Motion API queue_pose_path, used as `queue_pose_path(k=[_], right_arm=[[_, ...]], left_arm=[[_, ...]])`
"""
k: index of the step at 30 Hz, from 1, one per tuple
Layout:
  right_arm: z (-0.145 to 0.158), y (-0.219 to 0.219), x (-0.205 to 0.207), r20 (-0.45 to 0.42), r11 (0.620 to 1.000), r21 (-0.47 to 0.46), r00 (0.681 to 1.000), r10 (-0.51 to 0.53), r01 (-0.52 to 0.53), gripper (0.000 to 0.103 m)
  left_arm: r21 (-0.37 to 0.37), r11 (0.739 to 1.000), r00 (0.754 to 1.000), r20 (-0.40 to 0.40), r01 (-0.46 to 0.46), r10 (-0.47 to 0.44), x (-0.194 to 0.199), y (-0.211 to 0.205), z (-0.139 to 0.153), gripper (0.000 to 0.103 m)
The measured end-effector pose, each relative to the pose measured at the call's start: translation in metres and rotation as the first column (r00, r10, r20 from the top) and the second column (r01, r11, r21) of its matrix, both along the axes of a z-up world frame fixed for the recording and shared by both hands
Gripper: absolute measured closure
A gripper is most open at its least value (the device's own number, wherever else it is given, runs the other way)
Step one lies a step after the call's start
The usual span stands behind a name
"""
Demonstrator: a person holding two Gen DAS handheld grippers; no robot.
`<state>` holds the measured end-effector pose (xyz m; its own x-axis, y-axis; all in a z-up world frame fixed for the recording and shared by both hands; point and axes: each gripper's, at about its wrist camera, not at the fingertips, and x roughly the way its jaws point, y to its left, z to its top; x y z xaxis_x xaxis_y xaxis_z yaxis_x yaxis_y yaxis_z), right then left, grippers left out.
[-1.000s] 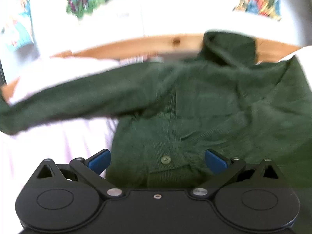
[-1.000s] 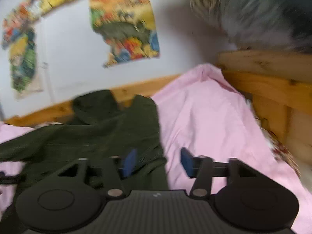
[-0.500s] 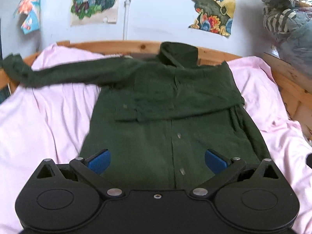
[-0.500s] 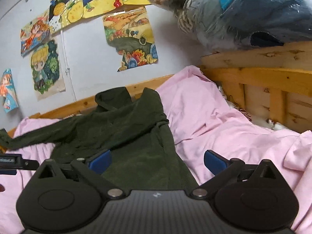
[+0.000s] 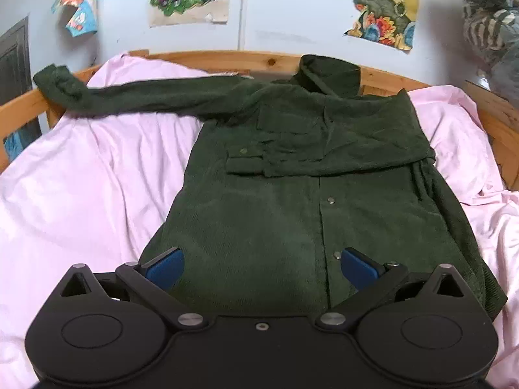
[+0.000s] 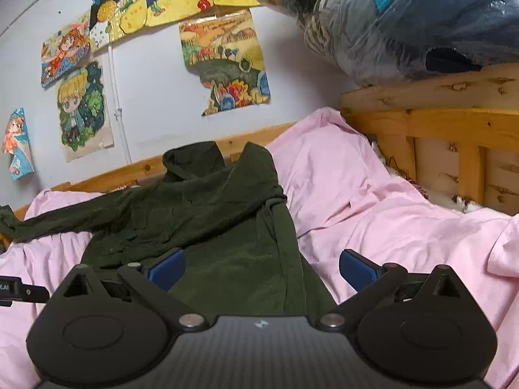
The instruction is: Fold large clothes
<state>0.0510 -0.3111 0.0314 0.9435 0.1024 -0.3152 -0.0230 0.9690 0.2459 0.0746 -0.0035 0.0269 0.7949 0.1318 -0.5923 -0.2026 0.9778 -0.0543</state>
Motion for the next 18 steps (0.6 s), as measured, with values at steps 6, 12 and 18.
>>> queue_pose_path(k=[6, 12, 18], right_arm=[[0.002, 0.007, -0.004, 0.019, 0.999, -0.031, 1.000, 0.023, -0.023, 0.000], [0.001, 0.017, 0.001, 0.026, 0.997, -0.056, 0.998, 0.058, -0.057, 0.000], [-0.005, 0.034, 0.015, 0.011, 0.988, -0.098, 0.993, 0.120, -0.118, 0.000]], left_arm=[[0.003, 1.000, 1.000, -0.002, -0.014, 0.014, 0.002, 0.009, -0.002, 0.001], [0.002, 0.998, 0.998, 0.011, -0.056, 0.056, 0.006, 0.028, 0.003, 0.001], [0.019, 0.993, 0.993, 0.012, -0.117, 0.116, 0.014, 0.057, 0.010, 0.001]])
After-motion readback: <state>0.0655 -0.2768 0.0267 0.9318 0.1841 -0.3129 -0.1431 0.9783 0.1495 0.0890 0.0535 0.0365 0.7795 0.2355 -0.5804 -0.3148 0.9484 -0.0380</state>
